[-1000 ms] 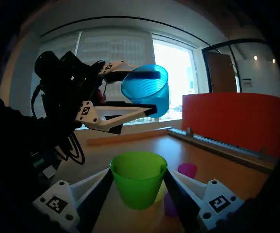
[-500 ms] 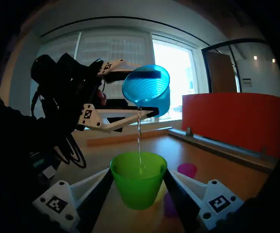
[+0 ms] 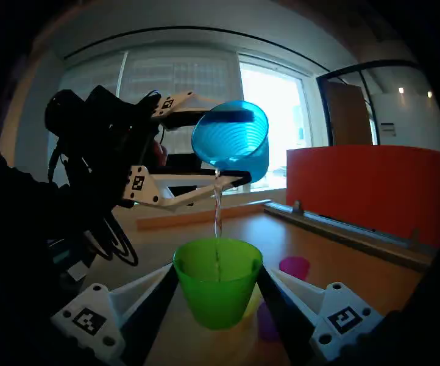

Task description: Pour water

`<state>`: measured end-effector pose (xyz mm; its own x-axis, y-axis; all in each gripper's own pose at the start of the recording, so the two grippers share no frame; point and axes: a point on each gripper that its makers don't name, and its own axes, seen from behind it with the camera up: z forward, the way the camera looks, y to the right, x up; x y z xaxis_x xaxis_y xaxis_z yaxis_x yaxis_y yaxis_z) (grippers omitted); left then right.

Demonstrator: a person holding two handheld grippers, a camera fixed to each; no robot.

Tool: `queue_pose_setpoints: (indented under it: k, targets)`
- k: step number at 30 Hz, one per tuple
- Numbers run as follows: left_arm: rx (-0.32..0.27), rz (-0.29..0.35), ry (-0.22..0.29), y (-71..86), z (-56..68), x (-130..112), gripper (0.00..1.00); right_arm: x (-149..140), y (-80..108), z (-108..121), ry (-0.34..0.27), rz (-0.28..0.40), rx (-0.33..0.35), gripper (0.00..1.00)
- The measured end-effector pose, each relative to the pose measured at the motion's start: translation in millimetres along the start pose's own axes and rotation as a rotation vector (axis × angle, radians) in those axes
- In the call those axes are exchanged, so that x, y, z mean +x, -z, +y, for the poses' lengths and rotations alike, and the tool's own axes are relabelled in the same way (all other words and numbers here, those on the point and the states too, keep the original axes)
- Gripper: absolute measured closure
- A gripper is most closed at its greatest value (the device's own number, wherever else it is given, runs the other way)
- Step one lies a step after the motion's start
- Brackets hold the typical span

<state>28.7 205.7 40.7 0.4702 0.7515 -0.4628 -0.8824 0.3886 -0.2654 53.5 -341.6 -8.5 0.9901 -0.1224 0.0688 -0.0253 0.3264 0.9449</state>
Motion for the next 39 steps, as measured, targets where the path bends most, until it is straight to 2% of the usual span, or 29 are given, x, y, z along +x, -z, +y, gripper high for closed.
queue_pose_setpoints:
  k: [6,39]
  targets:
    - [-0.001,0.002,-0.006,0.0,2.6,0.7,0.16,-0.9,1.2,2.3,-0.001,-0.001,-0.005,0.09]
    - [0.004,0.019,-0.078,6.0,0.4,6.3,0.16,-0.8,2.2,0.2,0.008,-0.001,-0.001,0.10]
